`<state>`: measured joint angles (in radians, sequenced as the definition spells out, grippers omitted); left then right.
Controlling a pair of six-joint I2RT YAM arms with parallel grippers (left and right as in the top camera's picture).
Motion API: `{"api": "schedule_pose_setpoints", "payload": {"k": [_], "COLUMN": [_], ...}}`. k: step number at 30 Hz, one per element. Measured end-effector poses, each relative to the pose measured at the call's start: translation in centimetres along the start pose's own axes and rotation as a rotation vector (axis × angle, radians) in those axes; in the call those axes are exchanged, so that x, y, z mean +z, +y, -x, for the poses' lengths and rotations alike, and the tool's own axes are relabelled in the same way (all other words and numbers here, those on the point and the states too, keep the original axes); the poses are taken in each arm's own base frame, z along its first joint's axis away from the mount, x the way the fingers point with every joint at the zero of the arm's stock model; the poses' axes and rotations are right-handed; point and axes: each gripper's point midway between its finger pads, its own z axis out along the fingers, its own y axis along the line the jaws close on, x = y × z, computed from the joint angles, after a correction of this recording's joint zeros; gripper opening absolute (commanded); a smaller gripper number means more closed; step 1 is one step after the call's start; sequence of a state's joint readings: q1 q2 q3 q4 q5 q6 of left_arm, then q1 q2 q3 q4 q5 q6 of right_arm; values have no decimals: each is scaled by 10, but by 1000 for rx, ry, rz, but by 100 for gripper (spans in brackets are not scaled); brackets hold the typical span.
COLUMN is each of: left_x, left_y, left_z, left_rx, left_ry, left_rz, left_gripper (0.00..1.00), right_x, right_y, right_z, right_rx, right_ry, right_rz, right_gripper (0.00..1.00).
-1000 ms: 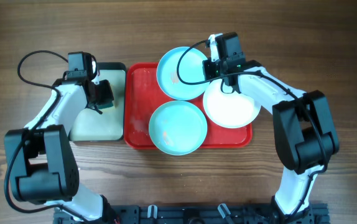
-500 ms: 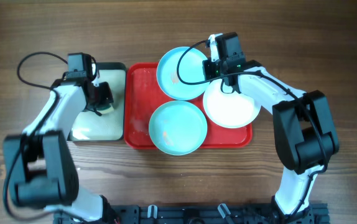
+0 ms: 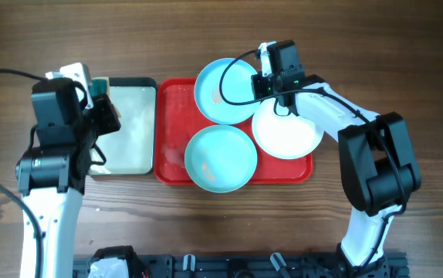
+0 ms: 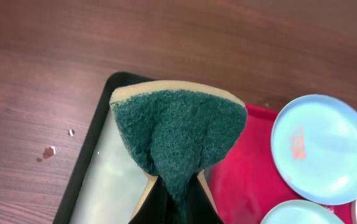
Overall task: Clean dirty plates on tray and stack at the side
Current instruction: 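Lift the sponge with left gripper while right gripper tilts the plate up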
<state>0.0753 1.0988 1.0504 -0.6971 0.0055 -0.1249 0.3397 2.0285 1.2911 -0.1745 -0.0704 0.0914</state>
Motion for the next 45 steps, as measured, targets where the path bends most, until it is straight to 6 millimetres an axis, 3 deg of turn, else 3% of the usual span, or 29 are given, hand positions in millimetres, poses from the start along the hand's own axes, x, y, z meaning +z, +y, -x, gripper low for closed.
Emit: {"api": "schedule_pose_setpoints", "payload": {"k": [36,45], "left_x": [-5,-1], "left_y": [0,-4], "left_z": [-3,21], "left_rx": [99,106], "left_ry": [4,-87], "left_rz": [1,-12], "left_gripper": [4,4], "right_x": [-1,-2], "right_y": [14,22], "right_z": [-5,-8], "right_rx": [30,81], "right_ry": [25,43], "right_rz": [84,127], "right_gripper": [4,4]}}
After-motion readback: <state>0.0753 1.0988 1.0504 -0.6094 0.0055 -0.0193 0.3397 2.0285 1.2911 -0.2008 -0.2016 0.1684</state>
